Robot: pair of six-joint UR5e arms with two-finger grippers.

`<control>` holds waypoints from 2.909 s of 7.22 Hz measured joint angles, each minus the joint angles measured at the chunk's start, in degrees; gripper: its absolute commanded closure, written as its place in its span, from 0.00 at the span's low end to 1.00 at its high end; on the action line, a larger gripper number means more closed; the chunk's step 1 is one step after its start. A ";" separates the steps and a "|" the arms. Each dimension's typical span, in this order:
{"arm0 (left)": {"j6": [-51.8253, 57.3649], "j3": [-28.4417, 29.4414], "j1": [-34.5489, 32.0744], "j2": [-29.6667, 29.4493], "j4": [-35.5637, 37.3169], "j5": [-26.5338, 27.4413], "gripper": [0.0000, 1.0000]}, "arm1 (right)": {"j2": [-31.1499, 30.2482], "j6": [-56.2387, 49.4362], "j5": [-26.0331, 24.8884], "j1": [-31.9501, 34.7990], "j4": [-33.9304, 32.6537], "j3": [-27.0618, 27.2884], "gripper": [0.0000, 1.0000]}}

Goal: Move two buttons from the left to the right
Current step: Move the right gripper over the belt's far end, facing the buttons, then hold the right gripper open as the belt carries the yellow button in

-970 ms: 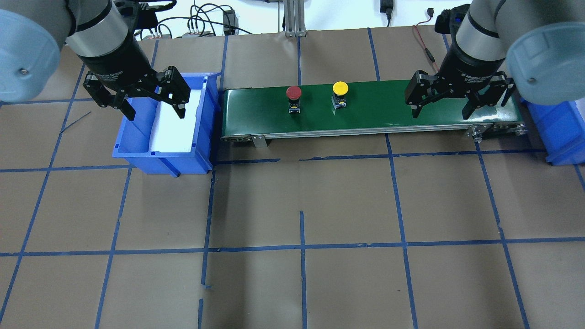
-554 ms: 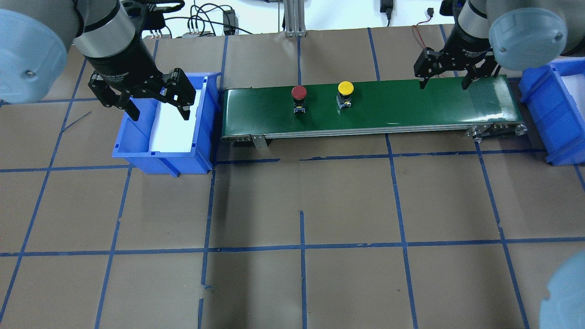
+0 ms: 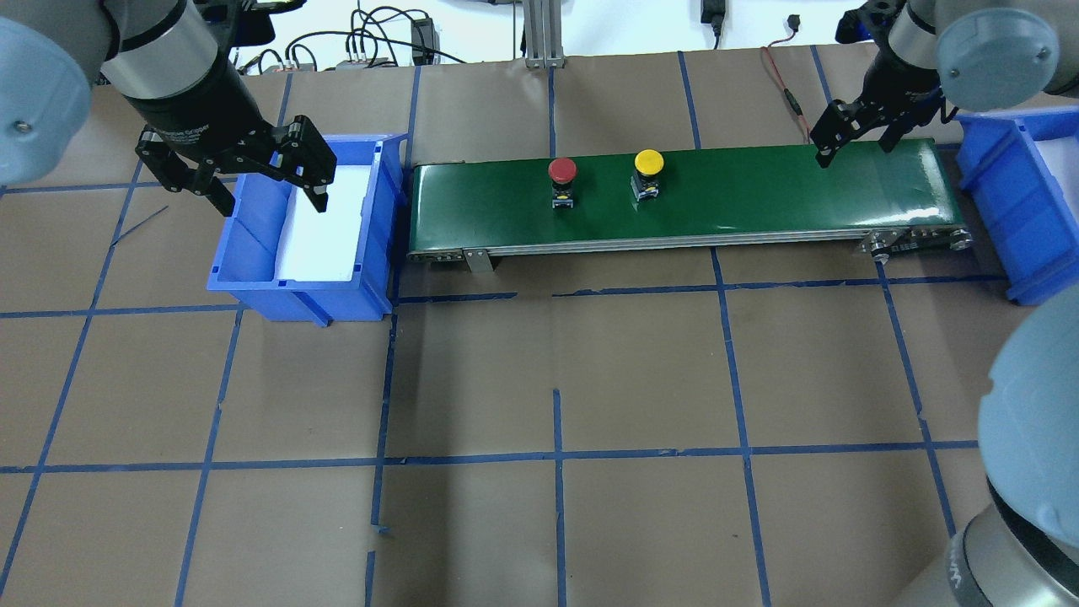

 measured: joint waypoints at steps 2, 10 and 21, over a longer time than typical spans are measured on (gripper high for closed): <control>0.01 -0.15 0.12 0.21 -0.12 0.22 0.00 | -0.28 -19.56 0.57 -0.41 0.45 0.46 0.00; -0.01 -0.30 0.33 0.28 -0.15 0.27 0.00 | -0.39 -65.73 1.13 -0.37 -6.67 3.10 0.00; 0.01 -0.31 0.37 0.28 0.06 0.42 0.00 | 0.04 -70.56 2.05 -0.37 -9.41 3.28 0.00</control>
